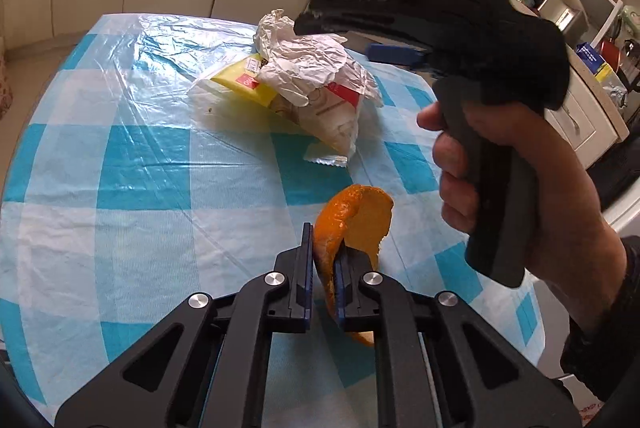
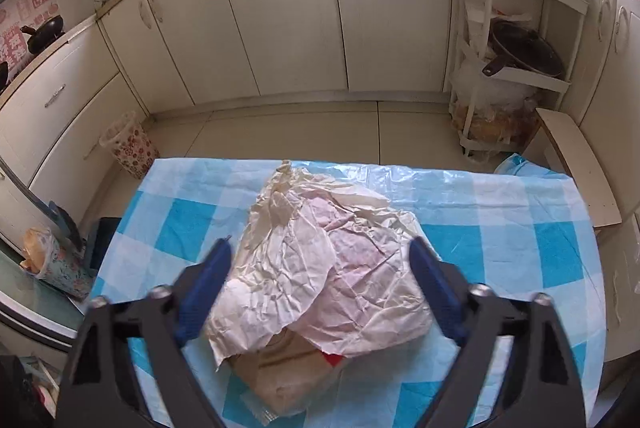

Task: Collect trash
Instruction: 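Grasp the last orange peel with the left gripper while the right gripper approaches the crumpled bag, then lift the white plastic bag with the right gripper while the left gripper holds the peel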

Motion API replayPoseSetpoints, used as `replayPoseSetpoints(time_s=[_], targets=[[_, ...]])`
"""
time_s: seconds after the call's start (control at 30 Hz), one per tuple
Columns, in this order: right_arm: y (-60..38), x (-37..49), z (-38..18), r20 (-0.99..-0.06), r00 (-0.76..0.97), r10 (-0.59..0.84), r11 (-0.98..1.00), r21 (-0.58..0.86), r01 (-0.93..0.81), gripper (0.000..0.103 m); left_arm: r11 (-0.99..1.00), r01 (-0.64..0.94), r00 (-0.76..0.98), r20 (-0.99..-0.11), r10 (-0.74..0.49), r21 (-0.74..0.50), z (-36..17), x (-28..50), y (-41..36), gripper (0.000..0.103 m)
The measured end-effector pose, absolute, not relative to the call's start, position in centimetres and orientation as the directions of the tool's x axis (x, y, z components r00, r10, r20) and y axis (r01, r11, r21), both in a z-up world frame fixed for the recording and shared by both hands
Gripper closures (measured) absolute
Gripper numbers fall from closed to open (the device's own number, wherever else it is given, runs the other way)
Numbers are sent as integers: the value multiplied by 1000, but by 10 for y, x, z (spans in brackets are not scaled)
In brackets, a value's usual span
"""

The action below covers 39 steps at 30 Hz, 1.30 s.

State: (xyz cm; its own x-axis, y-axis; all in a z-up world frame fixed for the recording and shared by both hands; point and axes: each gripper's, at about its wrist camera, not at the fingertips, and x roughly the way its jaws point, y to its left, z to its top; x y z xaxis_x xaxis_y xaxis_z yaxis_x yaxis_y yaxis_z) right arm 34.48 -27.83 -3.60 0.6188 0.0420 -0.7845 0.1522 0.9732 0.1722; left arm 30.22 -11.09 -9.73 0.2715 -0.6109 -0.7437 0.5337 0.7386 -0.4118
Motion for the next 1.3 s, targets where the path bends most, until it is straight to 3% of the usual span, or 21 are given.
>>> replayPoseSetpoints(time_s=[0.03,0.13,0.37,0.57,0.6,0.63,0.67,0.73,0.9,0.93,0.97,1.0,1.03,1.13,1.3], targets=[[-280,344,-42,-803,592,69,971,189,143,79,735,537,267,-743,-613,-414,-98,298,-108,95],[-283,322,-55,-820,562,105,970,210,125,99,730,539,253,-745,-617,-421,-101,288,-101,95],[-298,226,-59,-788,577,215,938,331,101,103,733,544,251,-755,-606,-408,-96,259,-79,95],[-303,180,-36,-775,598,202,955,292,57,102,744,527,253,-759,-599,-411,-94,246,-63,95],[-306,186,-31,-771,607,192,954,291,69,79,747,516,255,-757,-602,-420,-96,246,-62,95],[-308,197,-25,-769,615,174,952,290,95,27,749,507,257,-756,-603,-425,-96,247,-61,95],[-309,209,-19,-757,638,138,954,275,119,11,751,505,264,-753,-603,-426,-96,247,-61,95],[-303,242,-10,-732,676,82,970,213,114,8,758,506,276,-755,-595,-412,-97,245,-59,95],[-294,331,-27,-791,611,25,979,144,146,8,755,500,268,-753,-600,-424,-102,246,-60,94],[-294,335,-33,-801,598,31,979,146,145,13,753,500,265,-752,-603,-428,-102,247,-60,94],[-292,339,-38,-805,591,57,978,163,128,24,752,500,264,-751,-605,-430,-102,246,-59,94],[-289,339,-45,-819,566,92,978,181,104,64,751,501,263,-750,-606,-431,-102,244,-57,94],[-287,337,-54,-839,528,131,976,204,82,88,749,502,262,-749,-608,-433,-102,245,-57,94],[-287,303,-63,-827,533,176,970,239,50,92,747,501,260,-748,-611,-436,-103,246,-58,94],[-314,215,-47,-725,605,329,889,454,61,98,746,501,259,-747,-612,-439,-104,246,-56,94]])
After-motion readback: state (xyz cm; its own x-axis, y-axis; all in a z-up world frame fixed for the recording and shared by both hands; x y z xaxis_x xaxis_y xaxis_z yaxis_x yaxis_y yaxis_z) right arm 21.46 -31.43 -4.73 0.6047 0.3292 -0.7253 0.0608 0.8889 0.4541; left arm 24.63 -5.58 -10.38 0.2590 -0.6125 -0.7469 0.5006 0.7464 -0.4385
